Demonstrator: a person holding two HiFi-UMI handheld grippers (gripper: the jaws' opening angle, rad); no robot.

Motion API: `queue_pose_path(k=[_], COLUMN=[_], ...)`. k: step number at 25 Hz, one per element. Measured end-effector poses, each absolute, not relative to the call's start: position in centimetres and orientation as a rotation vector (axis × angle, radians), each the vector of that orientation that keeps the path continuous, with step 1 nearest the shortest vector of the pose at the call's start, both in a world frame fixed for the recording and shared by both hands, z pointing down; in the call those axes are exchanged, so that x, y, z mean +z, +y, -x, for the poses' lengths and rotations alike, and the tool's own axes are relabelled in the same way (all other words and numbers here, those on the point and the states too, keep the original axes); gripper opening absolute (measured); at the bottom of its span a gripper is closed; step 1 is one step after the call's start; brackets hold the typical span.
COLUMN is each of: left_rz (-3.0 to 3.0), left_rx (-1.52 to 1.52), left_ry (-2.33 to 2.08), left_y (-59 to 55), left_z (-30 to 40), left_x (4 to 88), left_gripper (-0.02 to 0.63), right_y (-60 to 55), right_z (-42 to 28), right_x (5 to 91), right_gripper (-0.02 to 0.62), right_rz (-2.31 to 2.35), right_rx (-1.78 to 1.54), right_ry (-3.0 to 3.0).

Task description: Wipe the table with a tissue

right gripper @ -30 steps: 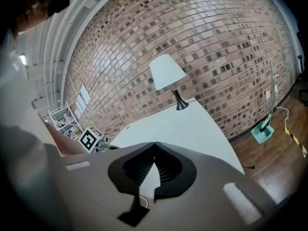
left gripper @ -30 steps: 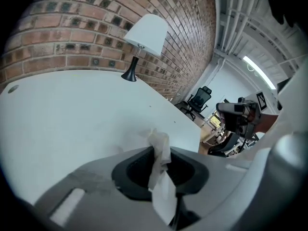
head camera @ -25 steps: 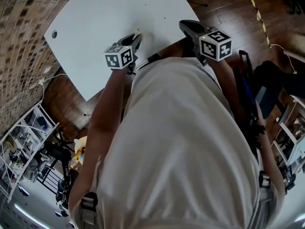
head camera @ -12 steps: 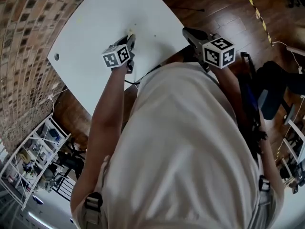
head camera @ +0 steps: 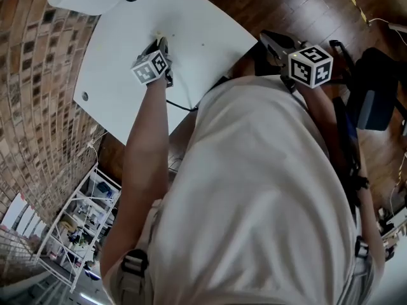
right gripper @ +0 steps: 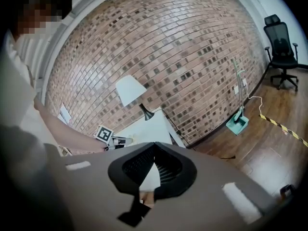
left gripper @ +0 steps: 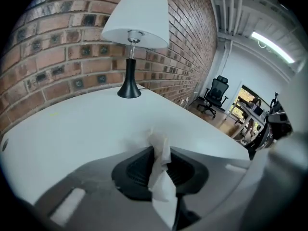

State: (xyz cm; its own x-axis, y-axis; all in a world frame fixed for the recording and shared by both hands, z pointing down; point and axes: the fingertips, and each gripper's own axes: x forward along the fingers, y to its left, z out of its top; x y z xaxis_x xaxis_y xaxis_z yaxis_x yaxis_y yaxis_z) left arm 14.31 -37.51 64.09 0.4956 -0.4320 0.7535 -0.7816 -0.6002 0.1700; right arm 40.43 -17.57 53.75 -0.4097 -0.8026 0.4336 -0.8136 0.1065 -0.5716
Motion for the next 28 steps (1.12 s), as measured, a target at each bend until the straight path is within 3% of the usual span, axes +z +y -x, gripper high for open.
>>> queue_pose_path(k=[14,28], left_rz=[-2.319,-2.378], left_rx=[1.021,1.046], left_ry=[-0.921,-0.675], left_y=[-37.5,-28.6], left_z=[-16.9,-21.2], left_x=[65.0,66.6], left_gripper=[0.066,0.064], right_y=[-13.6,-16.0], right_z=[-42.9,-41.6], right_x=[54.2,54.0], right_gripper=[0.008,0.008], right_rz=[-1.905,-1.767], right_rx=[1.254,1.264], right_ry=[-2.225,-2.346])
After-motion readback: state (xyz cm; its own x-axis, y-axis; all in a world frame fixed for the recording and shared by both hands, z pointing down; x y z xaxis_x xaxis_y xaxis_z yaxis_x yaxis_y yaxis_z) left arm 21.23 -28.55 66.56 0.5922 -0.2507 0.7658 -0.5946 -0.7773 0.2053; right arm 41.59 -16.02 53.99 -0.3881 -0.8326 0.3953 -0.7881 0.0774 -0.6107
